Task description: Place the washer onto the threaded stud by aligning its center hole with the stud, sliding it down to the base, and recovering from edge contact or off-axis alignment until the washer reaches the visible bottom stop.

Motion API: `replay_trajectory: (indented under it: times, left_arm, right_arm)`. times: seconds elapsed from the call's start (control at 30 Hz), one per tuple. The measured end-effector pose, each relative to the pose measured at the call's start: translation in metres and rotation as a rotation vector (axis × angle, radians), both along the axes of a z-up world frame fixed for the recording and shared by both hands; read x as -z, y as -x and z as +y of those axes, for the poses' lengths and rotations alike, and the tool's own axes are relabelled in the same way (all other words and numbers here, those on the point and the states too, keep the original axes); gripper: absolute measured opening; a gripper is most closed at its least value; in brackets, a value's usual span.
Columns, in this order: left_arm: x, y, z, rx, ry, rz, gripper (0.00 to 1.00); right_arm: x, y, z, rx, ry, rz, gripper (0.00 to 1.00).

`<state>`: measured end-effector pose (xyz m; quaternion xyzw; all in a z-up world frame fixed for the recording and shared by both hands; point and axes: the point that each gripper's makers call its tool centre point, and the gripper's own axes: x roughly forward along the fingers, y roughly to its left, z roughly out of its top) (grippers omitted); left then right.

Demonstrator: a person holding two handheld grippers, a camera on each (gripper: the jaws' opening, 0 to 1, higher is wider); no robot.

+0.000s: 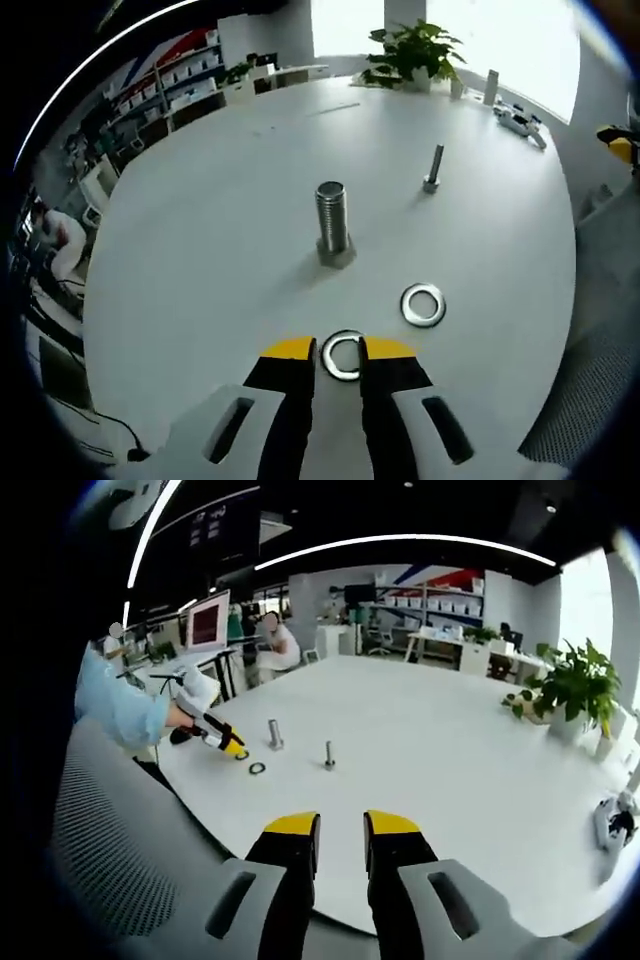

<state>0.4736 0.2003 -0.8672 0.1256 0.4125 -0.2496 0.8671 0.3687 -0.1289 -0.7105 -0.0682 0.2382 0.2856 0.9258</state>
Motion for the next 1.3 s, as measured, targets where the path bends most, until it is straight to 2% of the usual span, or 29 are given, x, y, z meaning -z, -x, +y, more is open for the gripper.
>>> replay_trajectory:
  times: [0.03,0.07,0.13,0.43,0.47,0.53,0.6,0.7,0.73,0.8,1.03,1.07,1.1,1.13,1.3]
  left_arm:
    - [0.004,0.001,0.0,0.006,-0.006,0.012,0.15]
    - [-0.001,-0.004,-0.002,0.002,0.018,-0.026,0.14]
    - [0.001,-0.007,0.001,-0.016,0.016,-0.003,0.14]
    - [0.003,-0.009,0.006,-0.032,0.054,0.02,0.15]
    - [0.003,-0.007,0.007,-0.032,0.053,0.027,0.14]
    - [0.006,-0.006,0.013,-0.009,0.01,0.016,0.13]
    - [0.004,-0.002,0.009,-0.048,0.069,0.043,0.13]
    - [0.004,-0.003,0.008,0.041,-0.03,-0.004,0.12]
    - [0.004,-0.003,0.008,0.049,-0.037,-0.013,0.12]
    - [0.004,-0.005,0.006,0.005,0.01,-0.012,0.12]
    - [0.004,-0.005,0.005,0.02,-0.001,-0.037,0.09]
    - [0.006,-0.003,0.007,0.017,-0.033,-0.019,0.04]
    - [0.005,-0.007,0.006,0.054,-0.059,-0.038,0.03]
    - [0.006,-0.007,0.003,0.031,-0.046,-0.034,0.03]
    - [0.002,-0.009,-0.001,0.024,-0.039,-0.043,0.02]
  right_arm:
    - [0.0,0.0,0.0,0.001,-0.002,0.001,0.2]
    - [0.0,0.0,0.0,0.002,-0.004,0.003,0.2]
    - [0.001,0.0,0.0,-0.001,0.002,0.005,0.2]
    - [0.002,0.001,-0.001,0.006,0.004,0.011,0.2]
    - [0.002,0.001,-0.001,0.006,0.004,0.011,0.2]
    - [0.002,0.001,-0.001,0.006,0.003,0.011,0.2]
    - [0.002,0.001,-0.001,0.007,0.003,0.013,0.2]
    - [0.002,0.001,-0.001,0.009,0.003,0.013,0.2]
    - [0.002,0.001,-0.001,0.009,0.003,0.014,0.2]
    - [0.002,0.001,-0.001,0.007,0.002,0.014,0.2]
    - [0.001,0.002,-0.001,0.008,-0.001,0.013,0.2]
    - [0.001,0.002,-0.001,0.008,-0.001,0.013,0.2]
    - [0.001,0.002,-0.001,0.007,-0.001,0.013,0.2]
    - [0.001,0.002,-0.001,0.007,-0.001,0.014,0.2]
    - [0.001,0.002,-0.001,0.007,-0.002,0.015,0.2]
